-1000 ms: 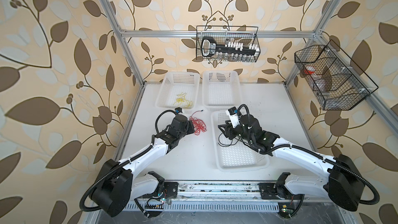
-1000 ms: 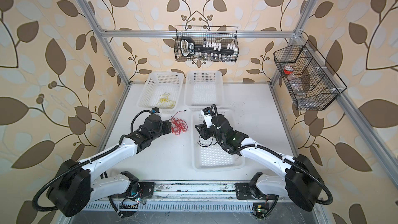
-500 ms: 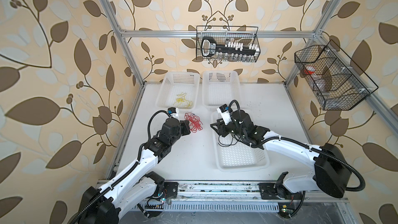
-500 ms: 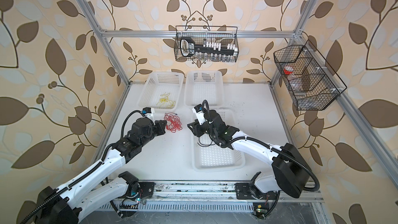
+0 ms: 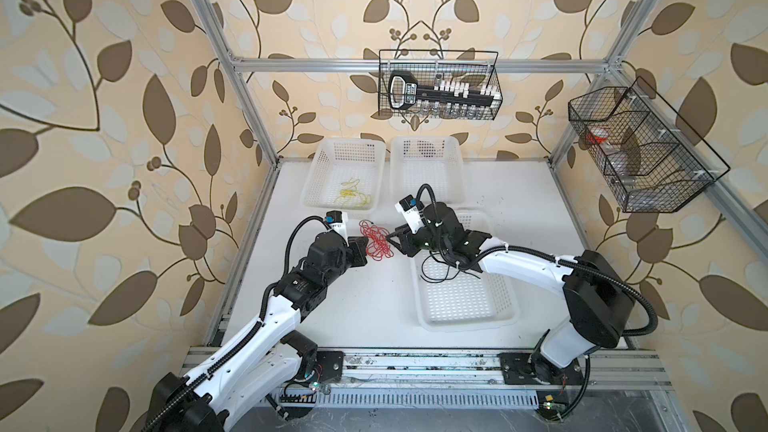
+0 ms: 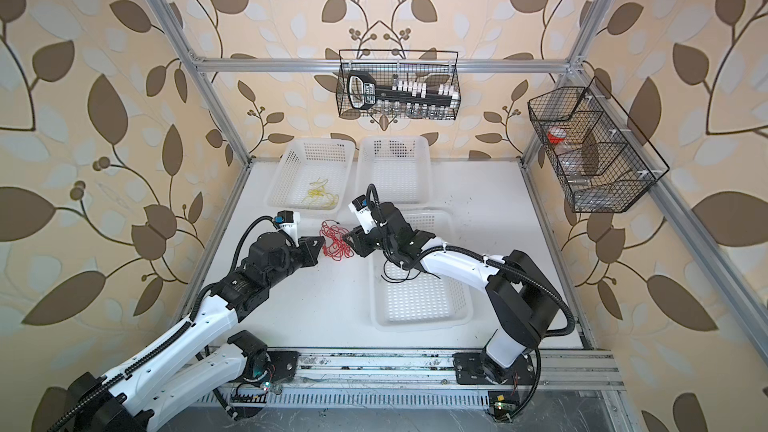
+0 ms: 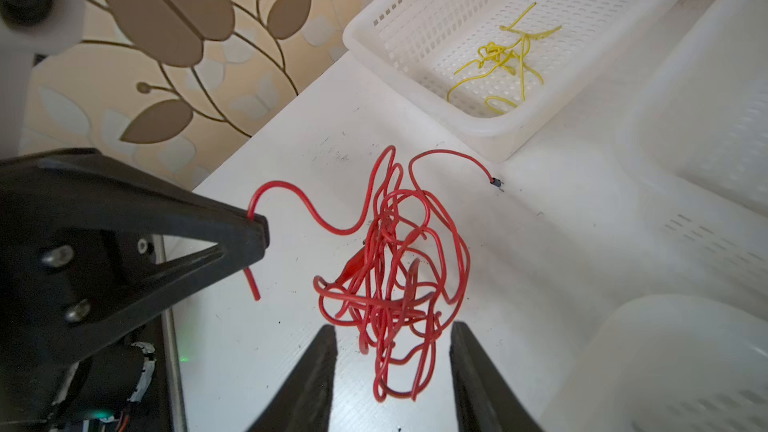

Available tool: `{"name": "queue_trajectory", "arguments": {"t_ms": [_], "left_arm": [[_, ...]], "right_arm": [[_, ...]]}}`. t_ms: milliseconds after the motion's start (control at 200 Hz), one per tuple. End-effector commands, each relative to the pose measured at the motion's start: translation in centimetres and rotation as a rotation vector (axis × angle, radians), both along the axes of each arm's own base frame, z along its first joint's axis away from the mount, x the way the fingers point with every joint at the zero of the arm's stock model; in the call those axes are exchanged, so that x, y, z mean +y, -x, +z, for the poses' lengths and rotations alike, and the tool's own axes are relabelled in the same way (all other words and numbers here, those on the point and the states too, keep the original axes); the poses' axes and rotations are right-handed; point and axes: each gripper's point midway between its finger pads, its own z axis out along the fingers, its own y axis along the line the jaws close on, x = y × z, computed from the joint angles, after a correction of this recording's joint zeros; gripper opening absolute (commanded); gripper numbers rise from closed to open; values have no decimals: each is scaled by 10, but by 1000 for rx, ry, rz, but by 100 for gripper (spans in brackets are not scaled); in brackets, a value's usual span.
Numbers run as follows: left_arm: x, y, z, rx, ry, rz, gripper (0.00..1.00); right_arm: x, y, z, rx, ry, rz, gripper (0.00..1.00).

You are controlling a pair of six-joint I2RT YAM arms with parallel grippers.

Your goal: Untangle the cables

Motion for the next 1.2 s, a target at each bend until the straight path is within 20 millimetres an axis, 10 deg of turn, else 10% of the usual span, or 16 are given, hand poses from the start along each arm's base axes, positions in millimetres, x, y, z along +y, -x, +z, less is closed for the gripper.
{"name": "queue_trajectory", "arguments": {"t_ms": [0, 630, 1195], "left_arm": [[-5, 1, 16, -63, 23, -25, 0], [5, 6, 21, -93, 21, 12, 0], [101, 18, -49, 190, -282, 492, 0]], "right_arm": [[15, 4, -1, 23, -2, 39, 36], [25, -5, -11, 46, -10, 11, 0], [-39, 6, 15, -58, 7, -68, 0]]}}
